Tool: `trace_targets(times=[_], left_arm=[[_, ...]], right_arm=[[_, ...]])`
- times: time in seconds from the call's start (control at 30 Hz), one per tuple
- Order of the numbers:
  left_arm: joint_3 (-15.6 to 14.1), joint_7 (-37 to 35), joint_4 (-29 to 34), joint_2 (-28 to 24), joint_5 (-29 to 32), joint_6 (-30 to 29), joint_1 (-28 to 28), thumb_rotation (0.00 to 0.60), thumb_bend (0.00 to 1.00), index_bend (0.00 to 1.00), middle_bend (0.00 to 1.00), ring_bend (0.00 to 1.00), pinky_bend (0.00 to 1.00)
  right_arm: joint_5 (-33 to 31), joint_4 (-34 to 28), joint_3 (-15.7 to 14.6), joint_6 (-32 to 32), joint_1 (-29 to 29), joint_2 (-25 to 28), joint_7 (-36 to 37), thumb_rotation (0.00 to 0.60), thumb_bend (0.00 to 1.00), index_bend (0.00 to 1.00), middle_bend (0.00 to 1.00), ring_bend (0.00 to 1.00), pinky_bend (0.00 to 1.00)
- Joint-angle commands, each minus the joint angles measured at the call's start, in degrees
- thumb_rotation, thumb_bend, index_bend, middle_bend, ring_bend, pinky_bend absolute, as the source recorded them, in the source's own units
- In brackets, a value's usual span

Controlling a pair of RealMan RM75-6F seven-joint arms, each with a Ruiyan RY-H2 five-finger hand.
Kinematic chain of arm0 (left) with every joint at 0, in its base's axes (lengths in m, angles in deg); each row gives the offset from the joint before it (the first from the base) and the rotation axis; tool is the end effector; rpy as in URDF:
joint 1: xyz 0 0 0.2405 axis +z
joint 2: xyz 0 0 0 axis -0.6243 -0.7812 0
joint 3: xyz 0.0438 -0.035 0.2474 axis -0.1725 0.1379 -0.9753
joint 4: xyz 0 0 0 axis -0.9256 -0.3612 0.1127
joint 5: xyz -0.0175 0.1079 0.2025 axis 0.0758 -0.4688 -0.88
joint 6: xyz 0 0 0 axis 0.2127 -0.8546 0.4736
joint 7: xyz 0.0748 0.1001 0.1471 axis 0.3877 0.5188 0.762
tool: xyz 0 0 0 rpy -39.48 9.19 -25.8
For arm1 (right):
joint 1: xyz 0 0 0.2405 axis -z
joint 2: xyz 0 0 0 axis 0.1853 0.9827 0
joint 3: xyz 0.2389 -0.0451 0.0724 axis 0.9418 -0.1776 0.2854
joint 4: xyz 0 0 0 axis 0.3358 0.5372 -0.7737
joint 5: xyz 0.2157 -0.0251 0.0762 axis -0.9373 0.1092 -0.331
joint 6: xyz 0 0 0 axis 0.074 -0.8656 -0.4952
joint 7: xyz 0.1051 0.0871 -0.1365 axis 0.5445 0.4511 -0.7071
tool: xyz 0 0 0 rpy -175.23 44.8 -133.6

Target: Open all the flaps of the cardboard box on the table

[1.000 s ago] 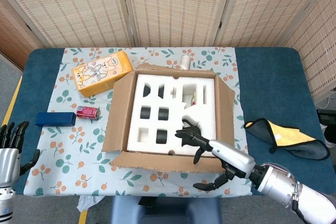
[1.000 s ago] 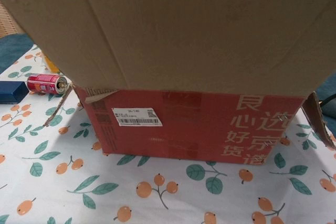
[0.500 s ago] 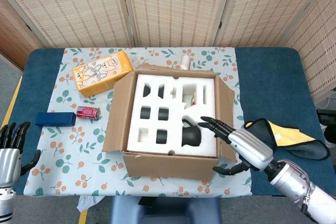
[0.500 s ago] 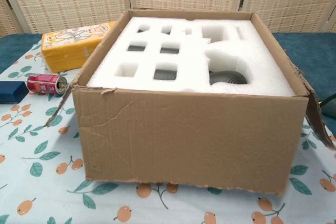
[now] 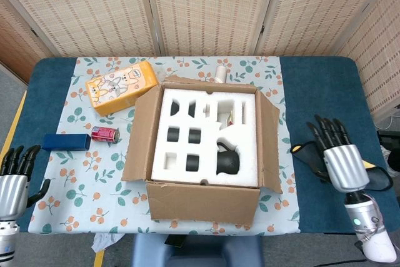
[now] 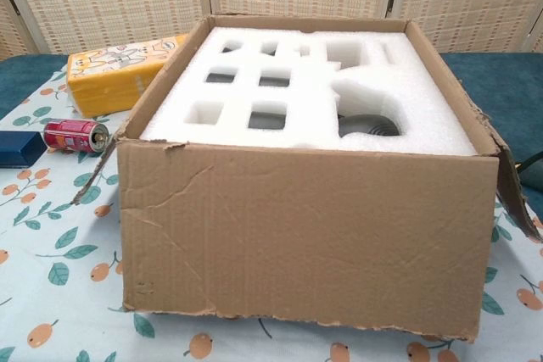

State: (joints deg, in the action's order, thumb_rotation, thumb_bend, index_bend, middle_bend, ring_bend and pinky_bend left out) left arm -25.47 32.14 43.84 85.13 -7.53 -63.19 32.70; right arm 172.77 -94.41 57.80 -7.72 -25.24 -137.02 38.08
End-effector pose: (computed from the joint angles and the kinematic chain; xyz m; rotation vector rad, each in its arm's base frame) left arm -0.3146 0.2462 0.1324 -1.3524 -0.7098 -0.9567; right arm -0.2451 -0.2790 0.1325 1.5064 -0.7168 0.9823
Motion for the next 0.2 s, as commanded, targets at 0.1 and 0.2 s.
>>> trace_targets(times=[0.1, 0.2], left_arm=[[-0.1, 0.9, -0.4, 0.7, 0.1, 1.2, -0.7, 0.6, 0.41, 0.0, 0.16, 0.04, 0.0], [0.0, 1.1, -0.7, 1.0, 0.2, 1.5, -1.1, 0.6, 0.41, 0.0, 0.16, 0.04, 0.0]], right_arm=[[-6.6, 7.4, -0.3, -0.1, 5.8, -0.8, 6.9, 0.6, 0.29, 0.0, 0.0, 0.0, 0.0], [-7.3, 7.0, -0.3, 1.8, 5.8, 0.2, 9.0, 0.6, 0.29, 0.0, 0.0, 0.0, 0.0]])
